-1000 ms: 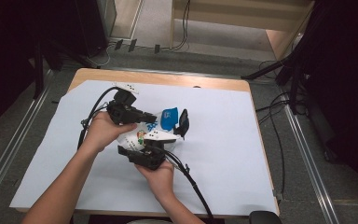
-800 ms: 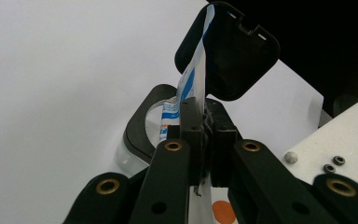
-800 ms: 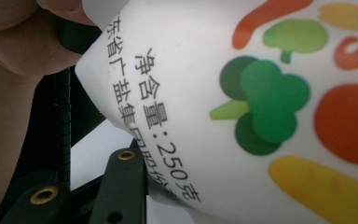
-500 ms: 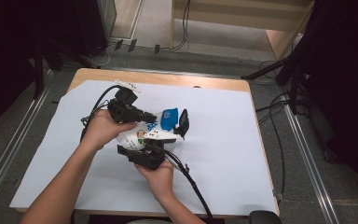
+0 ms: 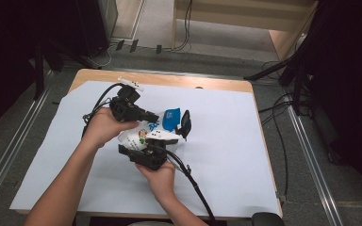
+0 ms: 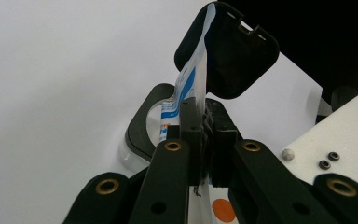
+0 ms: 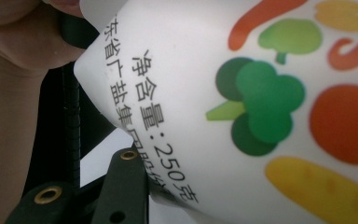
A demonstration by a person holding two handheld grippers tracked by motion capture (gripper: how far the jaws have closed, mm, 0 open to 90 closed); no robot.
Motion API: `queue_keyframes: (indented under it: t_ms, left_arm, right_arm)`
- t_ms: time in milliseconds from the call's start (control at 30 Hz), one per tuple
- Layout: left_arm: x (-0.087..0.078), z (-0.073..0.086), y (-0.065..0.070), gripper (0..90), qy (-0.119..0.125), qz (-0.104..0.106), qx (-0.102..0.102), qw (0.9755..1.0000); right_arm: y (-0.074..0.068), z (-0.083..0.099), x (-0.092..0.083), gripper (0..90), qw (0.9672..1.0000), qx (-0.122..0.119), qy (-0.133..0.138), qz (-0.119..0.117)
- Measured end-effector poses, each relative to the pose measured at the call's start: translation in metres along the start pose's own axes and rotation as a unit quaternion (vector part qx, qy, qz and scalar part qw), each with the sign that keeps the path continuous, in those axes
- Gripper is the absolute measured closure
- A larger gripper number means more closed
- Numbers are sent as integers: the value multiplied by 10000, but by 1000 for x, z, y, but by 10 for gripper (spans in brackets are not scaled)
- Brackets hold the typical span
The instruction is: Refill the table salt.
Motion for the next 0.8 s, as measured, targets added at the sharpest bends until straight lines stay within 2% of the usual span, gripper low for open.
queue_keyframes:
  t_ms: [800]
  left_arm:
    - [1,1,0,880,56,-3,30,10000]
  right_arm:
    - [0,-1,0,653,10000,43,-2,5]
Point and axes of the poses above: each handheld gripper's, and its own axes: x roughly forward along the jaws, z roughly out of its underside, y roughly to its right, the point moved 7 cm from there along x, roughly forward along the jaws, and after that the axes turned 4 degrees about -y, right-handed, at the moved point
